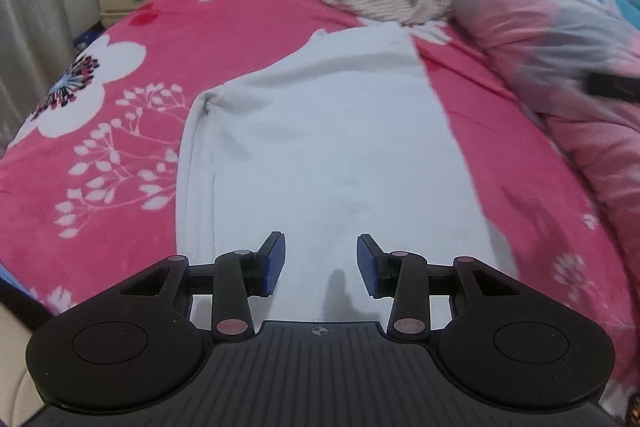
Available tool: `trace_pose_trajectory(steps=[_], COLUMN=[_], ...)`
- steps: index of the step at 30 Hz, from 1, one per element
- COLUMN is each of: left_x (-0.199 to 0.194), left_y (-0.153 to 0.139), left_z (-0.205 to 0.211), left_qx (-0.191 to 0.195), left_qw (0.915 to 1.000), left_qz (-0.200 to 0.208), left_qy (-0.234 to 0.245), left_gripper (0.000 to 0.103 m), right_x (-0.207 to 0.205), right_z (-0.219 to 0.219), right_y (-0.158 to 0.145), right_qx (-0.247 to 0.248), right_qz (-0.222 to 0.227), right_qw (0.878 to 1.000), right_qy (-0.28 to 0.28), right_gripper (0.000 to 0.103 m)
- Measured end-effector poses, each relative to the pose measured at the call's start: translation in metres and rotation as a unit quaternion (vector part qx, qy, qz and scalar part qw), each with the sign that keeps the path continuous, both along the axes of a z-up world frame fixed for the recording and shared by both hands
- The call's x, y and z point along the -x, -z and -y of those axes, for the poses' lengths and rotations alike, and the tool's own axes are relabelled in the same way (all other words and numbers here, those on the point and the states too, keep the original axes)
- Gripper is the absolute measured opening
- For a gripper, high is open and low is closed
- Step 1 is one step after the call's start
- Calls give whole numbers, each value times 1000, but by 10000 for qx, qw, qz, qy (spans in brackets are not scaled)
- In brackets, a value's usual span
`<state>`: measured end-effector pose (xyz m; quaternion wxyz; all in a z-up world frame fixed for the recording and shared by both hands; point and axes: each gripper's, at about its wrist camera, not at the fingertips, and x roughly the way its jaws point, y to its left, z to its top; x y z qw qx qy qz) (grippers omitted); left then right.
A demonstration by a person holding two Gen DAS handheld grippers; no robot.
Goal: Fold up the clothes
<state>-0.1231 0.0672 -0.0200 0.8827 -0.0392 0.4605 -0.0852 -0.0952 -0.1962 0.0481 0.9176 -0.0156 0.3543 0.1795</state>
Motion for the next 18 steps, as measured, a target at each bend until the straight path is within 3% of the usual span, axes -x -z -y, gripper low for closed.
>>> trace_pose_trajectory(steps=[2,7,13,18], left_x=[-5,-10,-1,1], left_y=[11,41,44,45], left_z=[-1,-6,-15,-20], left_qx=[-56,-25,25,97], left_qw=[9999,9979,9986,9985], left_qz=[-82,-645,-511,-465], left_qy=[-90,-85,130,268], left_gripper=[39,39,40,41], right_x=[-38,-119,-210,-251], right_z=[-22,-42,-66,-97], right_y=[17,43,55,80], right_qx=[15,237,984,1634], right_qz=[81,188,55,-302], right_qw=[9997,9980,9852,9682], right_qy=[-227,-560,-1400,-1869], right_gripper=[40,39,43,52])
